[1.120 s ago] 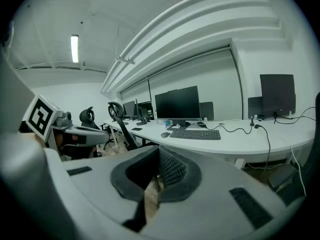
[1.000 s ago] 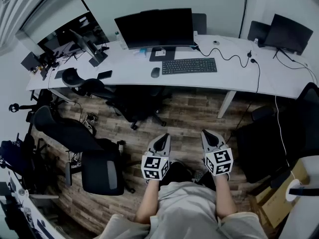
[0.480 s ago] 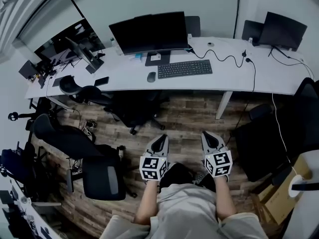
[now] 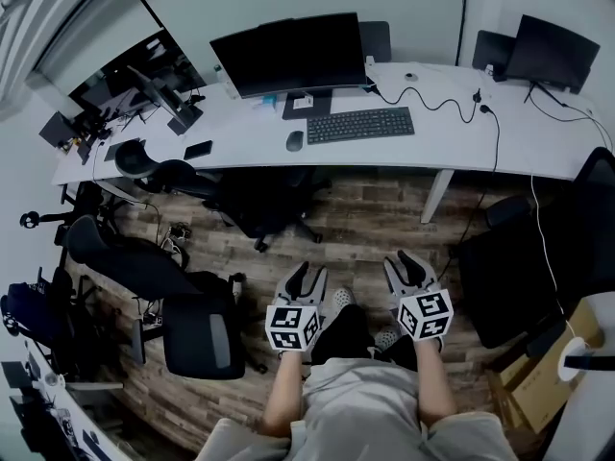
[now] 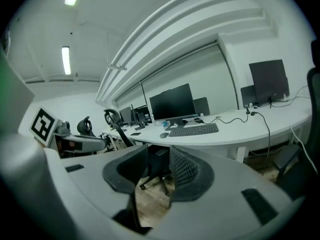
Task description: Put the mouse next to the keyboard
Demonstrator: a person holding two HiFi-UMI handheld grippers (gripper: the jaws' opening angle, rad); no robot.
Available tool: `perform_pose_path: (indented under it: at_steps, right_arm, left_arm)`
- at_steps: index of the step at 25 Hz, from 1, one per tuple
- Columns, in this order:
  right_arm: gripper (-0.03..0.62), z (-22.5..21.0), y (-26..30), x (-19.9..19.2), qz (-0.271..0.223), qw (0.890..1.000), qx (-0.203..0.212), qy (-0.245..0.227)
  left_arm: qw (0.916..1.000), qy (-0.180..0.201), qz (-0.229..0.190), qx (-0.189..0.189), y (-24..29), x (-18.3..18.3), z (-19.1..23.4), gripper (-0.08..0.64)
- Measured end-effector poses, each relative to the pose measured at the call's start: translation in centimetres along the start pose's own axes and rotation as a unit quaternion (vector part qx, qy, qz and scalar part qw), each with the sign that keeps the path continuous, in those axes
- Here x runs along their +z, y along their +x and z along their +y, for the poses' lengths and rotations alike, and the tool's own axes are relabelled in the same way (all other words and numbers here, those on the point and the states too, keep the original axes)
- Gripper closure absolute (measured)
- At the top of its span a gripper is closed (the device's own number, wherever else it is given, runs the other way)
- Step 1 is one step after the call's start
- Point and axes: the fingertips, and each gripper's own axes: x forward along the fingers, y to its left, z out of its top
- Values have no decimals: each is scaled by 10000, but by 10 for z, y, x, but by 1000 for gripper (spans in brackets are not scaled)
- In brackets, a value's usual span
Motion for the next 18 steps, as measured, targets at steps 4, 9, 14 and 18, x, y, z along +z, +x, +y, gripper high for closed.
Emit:
perform_pose_path:
  at_steps: [4,9,14,18]
  right_arm:
    - [428,-5,6,1,-42,9997,42,249]
    - [367,-12,29,-1,55,9985,239,483]
    - [357,-23,67,20,-41,9981,287,539]
    - [357,-24,97,27,6,9970,303,710]
  left_arm:
    - [9995,-223,17,210,2,0,16,396]
    - [9992,-294,31,265,20,3,32,396]
    - [9994,-293,-23,198,56,23,49,397]
    - [9989,-442,-34,136,88,39,67,397]
